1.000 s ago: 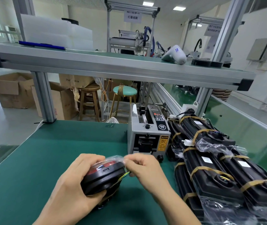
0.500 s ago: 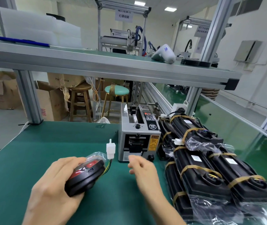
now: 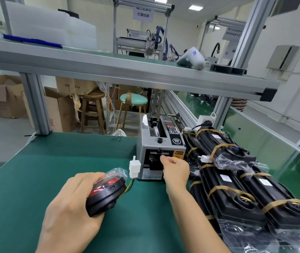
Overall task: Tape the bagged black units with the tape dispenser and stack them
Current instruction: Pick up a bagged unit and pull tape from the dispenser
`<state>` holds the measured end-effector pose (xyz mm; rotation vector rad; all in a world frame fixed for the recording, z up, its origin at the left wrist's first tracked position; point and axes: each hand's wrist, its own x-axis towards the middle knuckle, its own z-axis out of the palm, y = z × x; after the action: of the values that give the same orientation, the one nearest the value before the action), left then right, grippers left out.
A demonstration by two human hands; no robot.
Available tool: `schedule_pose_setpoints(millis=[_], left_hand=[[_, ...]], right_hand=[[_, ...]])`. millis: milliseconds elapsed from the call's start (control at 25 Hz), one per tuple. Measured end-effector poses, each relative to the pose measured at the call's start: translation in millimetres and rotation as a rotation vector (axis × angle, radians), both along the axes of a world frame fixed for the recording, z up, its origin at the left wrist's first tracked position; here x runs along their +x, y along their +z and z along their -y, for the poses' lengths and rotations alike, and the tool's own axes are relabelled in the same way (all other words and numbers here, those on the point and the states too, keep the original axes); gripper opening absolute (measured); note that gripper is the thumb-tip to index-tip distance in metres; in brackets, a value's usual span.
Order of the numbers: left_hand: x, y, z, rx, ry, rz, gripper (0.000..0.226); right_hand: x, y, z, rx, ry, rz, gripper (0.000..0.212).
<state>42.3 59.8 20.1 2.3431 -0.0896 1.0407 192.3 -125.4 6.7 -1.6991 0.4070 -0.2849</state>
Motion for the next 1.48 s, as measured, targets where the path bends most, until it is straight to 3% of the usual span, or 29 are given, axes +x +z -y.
schedule_pose_setpoints(millis=[120, 360, 440, 560, 640, 680, 800, 960, 1480], left_hand=[[0.8, -1.8, 1.4, 0.012, 0.008, 0.016, 0.047], [-0.4, -0.7, -0.2, -0.016, 0.019, -0.001, 0.046], [-0.5, 1.4, -0.3, -0.042, 0.025, -0.025, 0.047], [-0.8, 4.1, 0.3, -0.085, 0.034, -0.072, 0.056], [-2.2, 6.4, 3.1, -0.112, 0.034, -0.097, 0.057], [-3.5, 6.9, 3.7, -0.131, 0.036, -0.103, 0.054], [-5.8, 3.8, 3.8, -0.12, 0.027, -0.112, 0.053], [-5.8, 1.0, 7.8, -0.056, 0.011, -0.08, 0.057], [-5.4, -0.7, 10.8, -0.053, 0.023, -0.091, 0.059]], right_hand=[[6.3, 0.5, -3.9, 0.049, -0.03, -0.028, 0.023], [-1.0, 13.8, -8.3, 0.346, -0.032, -0.09, 0.015], [-28.3, 30.7, 0.4, 0.456, 0.161, -0.014, 0.017], [-93.9, 62.8, 1.5, 0.518, 0.757, 0.285, 0.016], [-129.1, 79.1, -12.8, 0.466, 1.121, 0.406, 0.013], [-138.8, 82.3, -21.7, 0.38, 1.197, 0.408, 0.009], [-135.9, 71.3, -35.3, 0.161, 1.005, 0.297, 0.017], [-120.9, 52.7, -33.1, 0.165, 0.787, 0.171, 0.025], [-114.3, 51.0, -32.4, 0.129, 0.805, 0.108, 0.022]])
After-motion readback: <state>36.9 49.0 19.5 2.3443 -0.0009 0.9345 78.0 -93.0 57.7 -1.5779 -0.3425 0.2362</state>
